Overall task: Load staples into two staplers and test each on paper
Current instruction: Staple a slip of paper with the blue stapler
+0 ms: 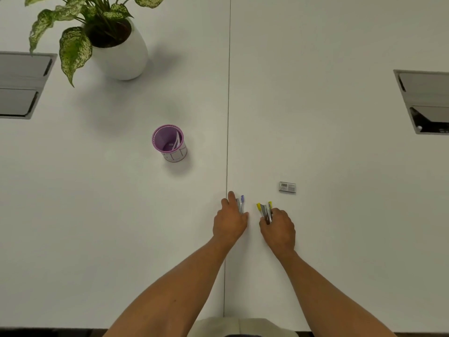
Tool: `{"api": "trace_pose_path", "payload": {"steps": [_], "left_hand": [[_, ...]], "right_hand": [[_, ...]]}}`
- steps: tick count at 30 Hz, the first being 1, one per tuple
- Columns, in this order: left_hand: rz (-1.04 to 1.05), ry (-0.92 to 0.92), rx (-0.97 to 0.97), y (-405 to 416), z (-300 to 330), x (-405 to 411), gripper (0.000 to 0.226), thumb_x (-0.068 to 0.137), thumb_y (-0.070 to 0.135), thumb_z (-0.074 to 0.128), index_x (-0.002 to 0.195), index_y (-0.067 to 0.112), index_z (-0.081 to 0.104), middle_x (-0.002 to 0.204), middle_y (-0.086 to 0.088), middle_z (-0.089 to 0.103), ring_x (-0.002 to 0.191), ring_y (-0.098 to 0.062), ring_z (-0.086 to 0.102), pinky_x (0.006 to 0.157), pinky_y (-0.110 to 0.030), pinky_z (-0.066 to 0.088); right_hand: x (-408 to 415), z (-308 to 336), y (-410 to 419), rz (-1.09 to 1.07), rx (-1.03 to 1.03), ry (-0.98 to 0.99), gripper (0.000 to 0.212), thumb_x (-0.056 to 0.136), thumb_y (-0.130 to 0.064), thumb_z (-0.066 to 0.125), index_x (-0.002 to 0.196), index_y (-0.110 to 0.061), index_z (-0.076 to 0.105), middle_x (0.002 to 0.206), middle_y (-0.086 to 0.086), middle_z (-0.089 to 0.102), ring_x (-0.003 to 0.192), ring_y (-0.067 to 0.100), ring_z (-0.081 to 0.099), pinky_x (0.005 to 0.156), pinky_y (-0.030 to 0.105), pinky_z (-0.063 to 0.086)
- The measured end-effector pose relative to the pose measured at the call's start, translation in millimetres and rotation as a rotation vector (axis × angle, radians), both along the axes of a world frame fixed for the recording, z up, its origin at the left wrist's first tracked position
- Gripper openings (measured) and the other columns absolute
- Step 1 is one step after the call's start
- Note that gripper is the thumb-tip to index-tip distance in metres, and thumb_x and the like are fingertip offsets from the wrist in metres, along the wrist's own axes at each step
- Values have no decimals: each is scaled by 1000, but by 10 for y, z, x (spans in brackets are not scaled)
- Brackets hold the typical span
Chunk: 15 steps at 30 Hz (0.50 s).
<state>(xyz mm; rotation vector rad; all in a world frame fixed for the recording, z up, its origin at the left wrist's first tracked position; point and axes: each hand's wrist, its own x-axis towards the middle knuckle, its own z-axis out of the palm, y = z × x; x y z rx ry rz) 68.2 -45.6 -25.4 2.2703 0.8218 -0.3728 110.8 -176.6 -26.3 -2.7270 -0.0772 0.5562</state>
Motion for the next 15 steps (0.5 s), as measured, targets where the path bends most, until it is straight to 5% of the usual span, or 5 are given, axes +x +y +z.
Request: {"api": "trace_pose_path", "payload": {"steps": [4, 15], "left_hand": [[-12, -11, 14, 40, 33, 52, 44, 87, 14, 51, 128, 11, 35, 108, -14, 54, 79, -32, 60, 63, -37, 48], [69, 16, 148, 570, 54, -87, 47, 88, 16, 50, 131, 16, 29, 101, -9, 57, 72, -29, 60, 60, -36, 48]], "right_hand": [[59, 9, 107, 6, 21, 1, 25, 89, -27, 61, 99, -4, 60, 97, 12, 61, 90, 29, 61, 73, 36, 47], [149, -14, 487, 19, 71, -24, 28, 88, -24, 63, 102, -1, 60, 101, 17, 62, 93, 34, 61, 73, 36, 46]]}}
